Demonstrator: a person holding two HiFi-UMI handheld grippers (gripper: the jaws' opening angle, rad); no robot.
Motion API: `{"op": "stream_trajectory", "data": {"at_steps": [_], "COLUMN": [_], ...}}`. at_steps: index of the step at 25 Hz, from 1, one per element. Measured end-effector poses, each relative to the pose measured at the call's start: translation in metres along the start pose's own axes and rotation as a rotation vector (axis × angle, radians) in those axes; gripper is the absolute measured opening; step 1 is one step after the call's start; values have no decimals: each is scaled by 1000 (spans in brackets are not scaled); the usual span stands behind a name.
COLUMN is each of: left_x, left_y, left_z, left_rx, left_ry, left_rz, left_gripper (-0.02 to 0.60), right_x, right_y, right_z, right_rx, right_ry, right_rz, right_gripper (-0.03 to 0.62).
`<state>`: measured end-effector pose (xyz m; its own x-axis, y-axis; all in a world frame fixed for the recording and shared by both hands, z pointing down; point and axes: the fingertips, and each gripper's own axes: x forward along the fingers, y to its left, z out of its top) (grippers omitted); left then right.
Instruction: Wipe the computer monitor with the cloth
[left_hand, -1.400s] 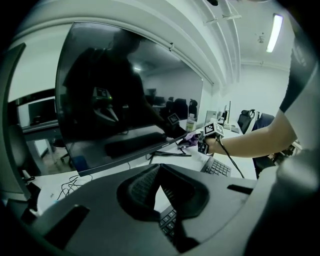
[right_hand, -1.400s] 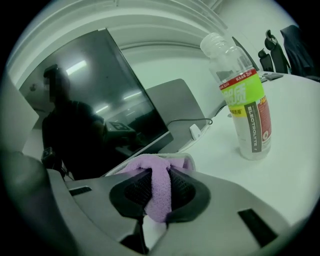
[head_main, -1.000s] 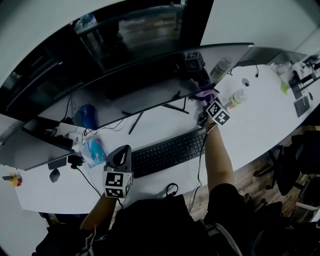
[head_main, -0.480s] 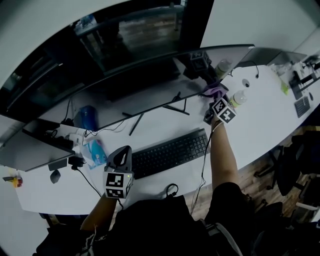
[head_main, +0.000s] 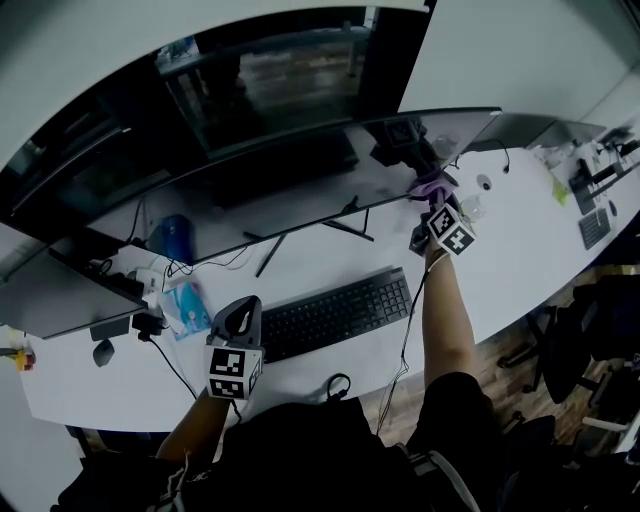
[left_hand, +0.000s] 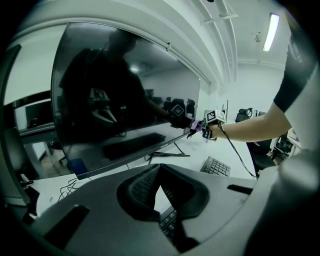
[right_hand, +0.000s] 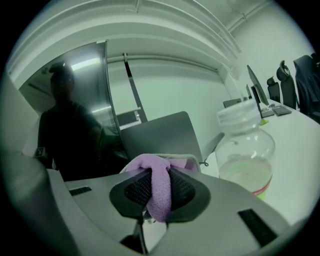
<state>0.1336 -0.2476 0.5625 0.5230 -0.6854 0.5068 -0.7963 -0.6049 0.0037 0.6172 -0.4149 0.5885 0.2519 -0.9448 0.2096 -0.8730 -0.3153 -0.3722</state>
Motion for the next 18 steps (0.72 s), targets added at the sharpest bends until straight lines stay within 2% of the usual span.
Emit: {"op": "stream_trajectory", "data": {"at_steps": [7,18], "left_x": [-11,-32], "left_y": [2,-2], "left_z": [2,13], "left_rx": [-4,-16], "left_ry": [-19,-58], "left_rz": [6,10], "left_gripper": [14,14], "right_x": [-10,-35], "right_y": [20,51], "right_z": [32,98], "right_rx": [-98,-201], "right_ry": [-38,-93], "right_rz": [95,171], "right_gripper": [75,75]}}
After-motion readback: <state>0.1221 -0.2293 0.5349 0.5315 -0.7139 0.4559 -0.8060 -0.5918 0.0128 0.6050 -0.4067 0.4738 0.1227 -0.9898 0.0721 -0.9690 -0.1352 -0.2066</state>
